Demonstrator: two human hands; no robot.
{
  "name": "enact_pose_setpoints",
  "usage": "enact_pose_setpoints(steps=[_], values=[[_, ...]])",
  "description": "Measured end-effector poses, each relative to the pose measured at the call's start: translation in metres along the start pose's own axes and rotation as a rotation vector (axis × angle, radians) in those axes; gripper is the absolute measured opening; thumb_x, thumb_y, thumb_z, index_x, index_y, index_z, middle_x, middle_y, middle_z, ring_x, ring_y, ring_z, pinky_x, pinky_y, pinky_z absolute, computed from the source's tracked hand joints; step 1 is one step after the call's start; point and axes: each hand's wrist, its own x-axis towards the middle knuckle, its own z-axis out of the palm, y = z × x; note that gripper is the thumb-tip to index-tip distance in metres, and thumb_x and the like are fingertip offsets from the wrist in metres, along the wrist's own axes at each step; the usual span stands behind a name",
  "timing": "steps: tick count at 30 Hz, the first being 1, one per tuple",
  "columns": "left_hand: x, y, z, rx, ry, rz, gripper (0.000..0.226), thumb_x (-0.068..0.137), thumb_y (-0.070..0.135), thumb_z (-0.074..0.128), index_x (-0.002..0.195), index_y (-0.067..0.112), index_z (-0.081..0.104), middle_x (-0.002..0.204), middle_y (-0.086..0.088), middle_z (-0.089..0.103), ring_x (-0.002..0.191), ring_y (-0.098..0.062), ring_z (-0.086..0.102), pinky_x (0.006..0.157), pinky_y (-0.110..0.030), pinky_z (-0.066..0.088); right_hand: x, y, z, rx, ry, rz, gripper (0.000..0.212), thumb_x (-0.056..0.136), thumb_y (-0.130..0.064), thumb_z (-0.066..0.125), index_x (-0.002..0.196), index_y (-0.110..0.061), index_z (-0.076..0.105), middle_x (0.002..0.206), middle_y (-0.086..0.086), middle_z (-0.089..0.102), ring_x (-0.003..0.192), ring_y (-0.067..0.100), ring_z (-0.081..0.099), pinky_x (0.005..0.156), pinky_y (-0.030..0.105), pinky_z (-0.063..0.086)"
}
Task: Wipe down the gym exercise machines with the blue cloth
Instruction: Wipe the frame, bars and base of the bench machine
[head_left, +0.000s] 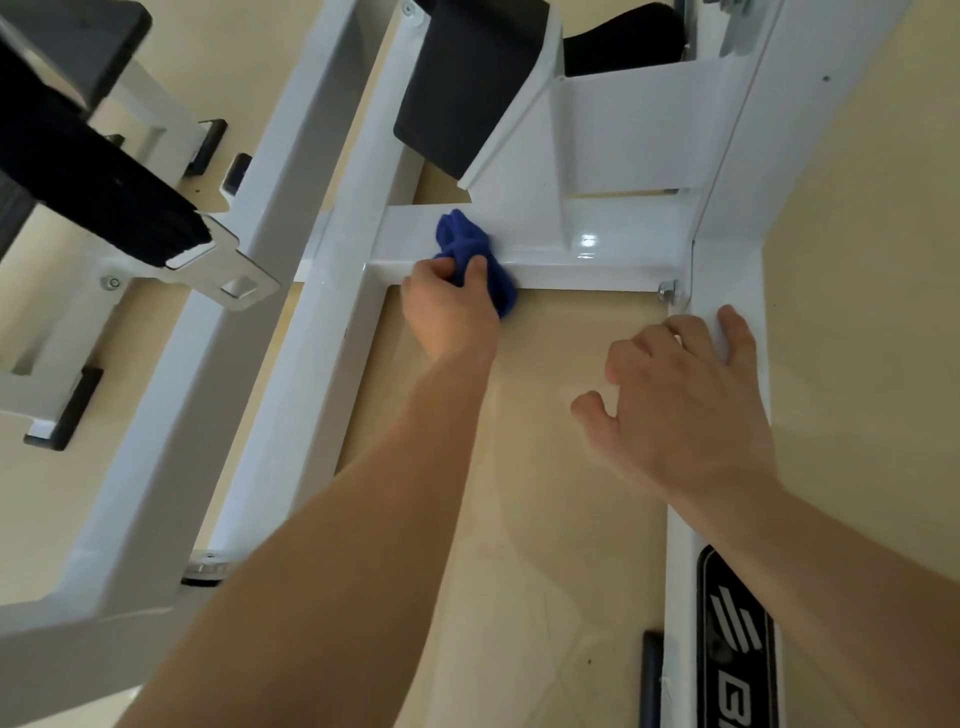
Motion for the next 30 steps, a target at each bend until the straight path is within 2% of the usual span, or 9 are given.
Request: enact_pose_setpoints(steps=[2,5,8,11,14,17,21,25,30], values=[[-0.02,0.004,0.016,-0.02,-0.06,0.022,0.02,0.089,0.036,0.067,0.088,0.017,0.058,0.089,0.003,0.063,0.076,-0.01,0.06,0.062,-0.018,0.043,0.0,0.0,-0.001,0.018,0.019,-0.002,0.06,0.079,-0.058,0.021,0.098,-0.025,0.068,0.102,-0.003,0.062,0.118,0.02,0.046,0.121,0.05,0.005],[-0.051,0.008,0.044,-0.063,-0.163,0.072,0.024,0.088,0.036,0.067,0.084,0.014,0.057,0.082,0.003,0.058,0.07,-0.01,0.055,0.063,-0.023,0.043,-0.001,0.001,0.0,0.039,0.037,-0.015,0.053,0.081,-0.052,0.019,0.088,-0.023,0.063,0.095,-0.004,0.059,0.11,0.019,0.048,0.121,0.052,0.008],[-0.073,0.021,0.058,-0.062,-0.272,0.138,0.017,0.085,0.035,0.071,0.084,0.022,0.061,0.09,0.004,0.064,0.077,-0.008,0.06,0.068,-0.021,0.048,0.0,0.002,0.002,0.085,0.108,-0.014,0.04,0.086,-0.041,0.015,0.076,-0.021,0.049,0.084,-0.002,0.052,0.099,0.02,0.051,0.119,0.053,0.017],[-0.069,0.025,0.05,-0.036,-0.347,0.213,0.015,0.083,0.03,0.075,0.08,0.023,0.062,0.087,0.007,0.065,0.075,-0.003,0.059,0.065,-0.011,0.043,-0.002,0.005,0.007,0.071,0.134,-0.012,0.042,0.088,-0.038,0.015,0.08,-0.02,0.053,0.087,-0.001,0.052,0.098,0.021,0.05,0.118,0.052,0.021],[-0.056,0.024,0.04,0.002,-0.43,0.278,0.014,0.079,0.025,0.079,0.08,0.02,0.066,0.08,0.009,0.064,0.075,-0.005,0.062,0.069,-0.017,0.05,-0.001,0.007,0.01,0.058,0.149,-0.006,0.046,0.086,-0.035,0.017,0.086,-0.016,0.06,0.091,0.0,0.051,0.101,0.023,0.048,0.118,0.049,0.021],[-0.049,0.023,0.035,0.039,-0.439,0.328,0.014,0.078,0.025,0.079,0.081,0.022,0.066,0.087,0.006,0.065,0.079,-0.009,0.063,0.075,-0.026,0.054,-0.001,0.006,0.011,0.056,0.177,0.011,0.042,0.085,-0.033,0.023,0.086,-0.014,0.061,0.091,0.002,0.051,0.1,0.024,0.048,0.118,0.049,0.023],[-0.045,0.02,0.032,0.036,-0.414,0.338,0.017,0.078,0.023,0.08,0.076,0.024,0.063,0.087,0.007,0.063,0.078,-0.005,0.062,0.072,-0.019,0.05,0.001,0.005,0.015,0.048,0.178,0.009,0.038,0.088,-0.033,0.028,0.084,-0.015,0.062,0.09,0.002,0.052,0.099,0.024,0.048,0.117,0.05,0.024],[-0.042,0.028,0.032,0.102,-0.457,0.325,0.018,0.077,0.024,0.081,0.077,0.023,0.063,0.078,0.013,0.063,0.075,-0.005,0.063,0.067,-0.019,0.05,0.001,0.005,0.017,0.065,0.247,-0.009,0.04,0.089,-0.033,0.03,0.079,-0.014,0.064,0.086,0.005,0.053,0.096,0.026,0.051,0.114,0.054,0.029],[-0.048,0.032,0.033,0.149,-0.423,0.305,0.016,0.079,0.026,0.079,0.079,0.019,0.064,0.073,0.014,0.062,0.068,-0.002,0.059,0.058,-0.015,0.043,-0.001,0.005,0.011,0.149,0.288,0.041,0.047,0.087,-0.033,0.026,0.089,-0.012,0.068,0.1,0.006,0.059,0.107,0.028,0.052,0.113,0.05,0.032]])
